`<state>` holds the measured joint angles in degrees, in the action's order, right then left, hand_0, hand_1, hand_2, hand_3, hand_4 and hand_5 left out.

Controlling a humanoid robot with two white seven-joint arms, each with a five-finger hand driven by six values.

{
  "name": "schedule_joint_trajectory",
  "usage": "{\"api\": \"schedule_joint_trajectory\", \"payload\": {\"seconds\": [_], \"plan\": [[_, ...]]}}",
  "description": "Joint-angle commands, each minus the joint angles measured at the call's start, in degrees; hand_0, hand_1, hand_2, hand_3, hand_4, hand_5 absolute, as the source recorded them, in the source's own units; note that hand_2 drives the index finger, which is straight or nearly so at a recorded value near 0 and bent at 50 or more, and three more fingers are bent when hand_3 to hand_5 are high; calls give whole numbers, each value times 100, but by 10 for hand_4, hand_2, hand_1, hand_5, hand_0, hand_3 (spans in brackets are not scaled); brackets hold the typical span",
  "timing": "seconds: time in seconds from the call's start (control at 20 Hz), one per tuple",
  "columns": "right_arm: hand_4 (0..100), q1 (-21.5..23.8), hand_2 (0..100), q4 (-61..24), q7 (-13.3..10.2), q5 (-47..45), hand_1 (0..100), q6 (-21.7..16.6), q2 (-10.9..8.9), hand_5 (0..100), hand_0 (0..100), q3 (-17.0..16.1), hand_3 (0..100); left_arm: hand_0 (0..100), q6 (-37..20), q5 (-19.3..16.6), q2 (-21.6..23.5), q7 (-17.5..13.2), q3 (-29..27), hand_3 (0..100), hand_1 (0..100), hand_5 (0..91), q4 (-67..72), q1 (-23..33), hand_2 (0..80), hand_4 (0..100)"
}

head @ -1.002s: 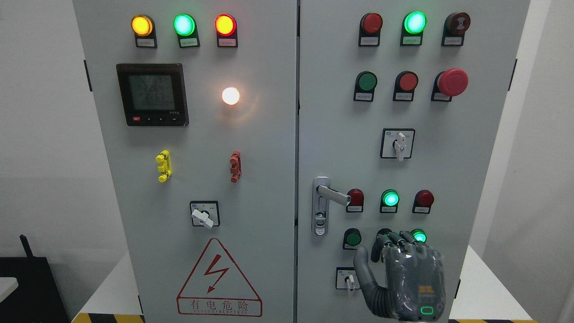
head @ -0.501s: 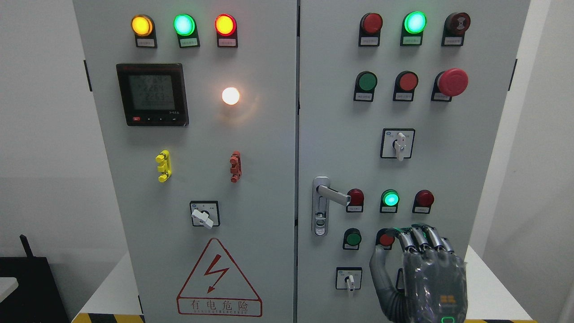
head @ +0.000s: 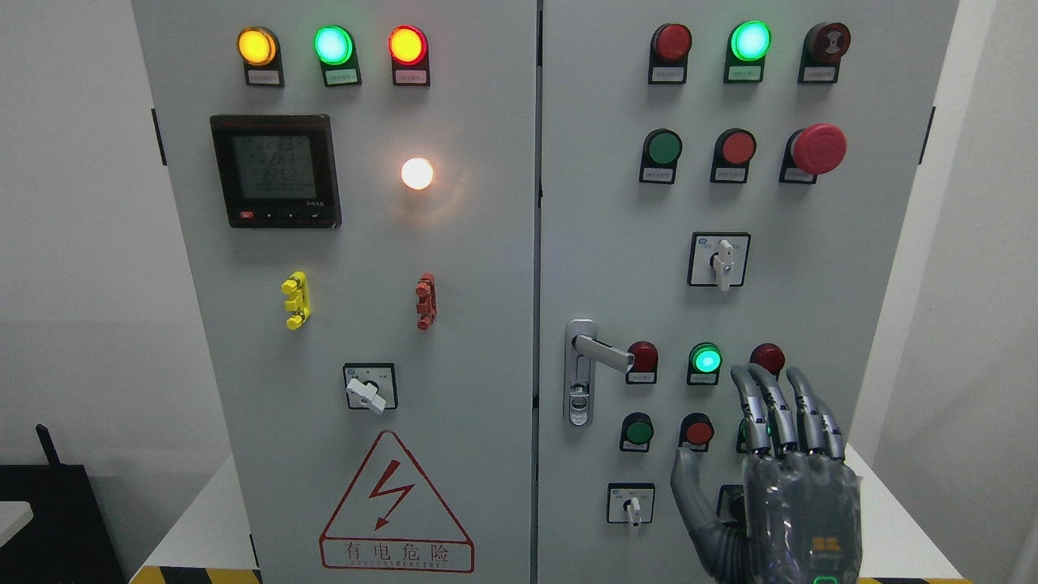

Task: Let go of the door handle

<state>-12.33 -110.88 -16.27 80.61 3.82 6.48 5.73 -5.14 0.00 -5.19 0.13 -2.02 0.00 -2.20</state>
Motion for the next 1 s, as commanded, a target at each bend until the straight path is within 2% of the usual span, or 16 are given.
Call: {"api": "schedule_joint_trajectory", "payload": {"seconds": [0.0,0.95], "plan": [[0,11,0,-74,10,-10,167,-4,37,0,502,-54,0,120,-5,-158,0,4,0,0,389,0,-53,0,0,0],[0,20,0,-74,10,-10,209,-101,81,0,452,-10,0,120,-5,-158,0,4,0,0,389,0,-53,0,0,0]]}}
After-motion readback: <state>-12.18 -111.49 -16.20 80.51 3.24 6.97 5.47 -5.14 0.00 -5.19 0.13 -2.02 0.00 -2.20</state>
